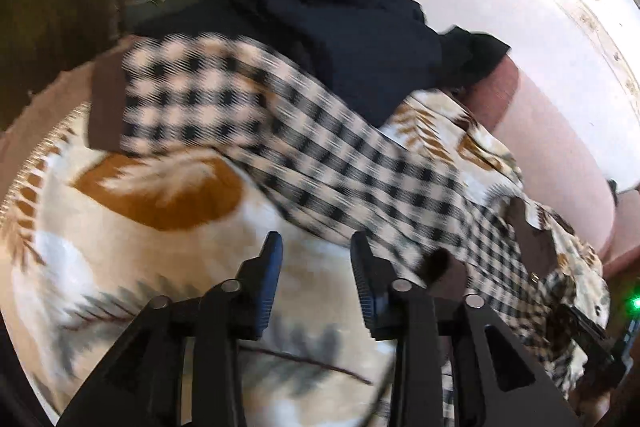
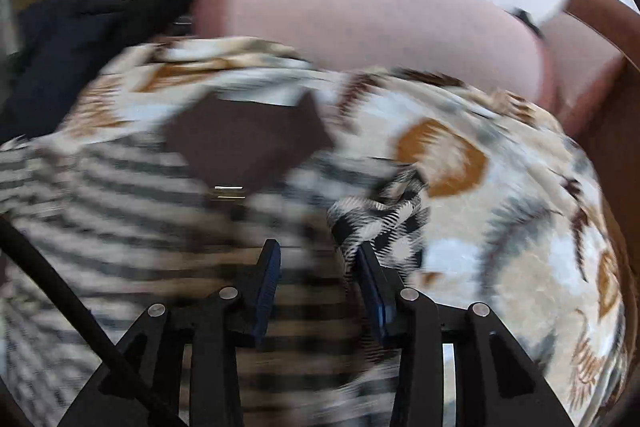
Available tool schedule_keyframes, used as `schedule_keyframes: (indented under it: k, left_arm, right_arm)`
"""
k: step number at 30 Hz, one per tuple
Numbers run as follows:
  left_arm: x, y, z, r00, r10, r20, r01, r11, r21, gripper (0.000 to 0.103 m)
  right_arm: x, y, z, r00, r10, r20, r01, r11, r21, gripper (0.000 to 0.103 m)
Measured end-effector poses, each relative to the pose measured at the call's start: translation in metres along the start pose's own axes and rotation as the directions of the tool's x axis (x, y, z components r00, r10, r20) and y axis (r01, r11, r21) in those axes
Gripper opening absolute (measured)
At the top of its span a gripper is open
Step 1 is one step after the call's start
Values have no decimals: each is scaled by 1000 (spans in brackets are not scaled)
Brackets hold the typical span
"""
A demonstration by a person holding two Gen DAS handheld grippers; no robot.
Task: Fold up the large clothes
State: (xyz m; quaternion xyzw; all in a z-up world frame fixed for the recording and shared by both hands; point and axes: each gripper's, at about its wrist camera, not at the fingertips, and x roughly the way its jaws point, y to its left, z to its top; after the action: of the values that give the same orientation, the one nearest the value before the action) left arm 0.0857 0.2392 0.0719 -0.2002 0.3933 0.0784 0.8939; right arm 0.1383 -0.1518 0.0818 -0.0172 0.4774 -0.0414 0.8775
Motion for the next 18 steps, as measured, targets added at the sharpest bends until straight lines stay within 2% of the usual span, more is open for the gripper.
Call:
schedule_keyframes:
  k: [1,5,9,11,13,15,18]
  left_arm:
    - [-3,9,4,1000,15,11,-15,1000,-10,34]
    - [-13,48,22,999,42,28,-40,996,-82,36]
    - [-19,93,48,993,108,54,-99,984,-147,44]
    - [-20,114,58,985,158,67,-144,975,-170,44]
    - [-21,136,65,978,196,72,-177,960,-219,44]
    - [-22,155,65,980,192,59,-169,946,-277,44]
    - [-23,167,60,985,172,28,-155,937,-313,45]
  right_arm:
    - [-1,22,0,998,60,-12,-61,998,-35,44]
    - [2,105,-5,985,166,-44,-171,970,-173,44]
    - [22,167,-10,962,246,-118,-265,944,-197,44]
    - [33,184,-10,964,230,-133,-253,948,-194,44]
    - [38,195,-6,978,182,-104,-199,960,-197,44]
    - [42,198,1,983,152,-107,-170,967,-190,47]
    - [46,192,5,984,146,-103,-165,964,-207,58]
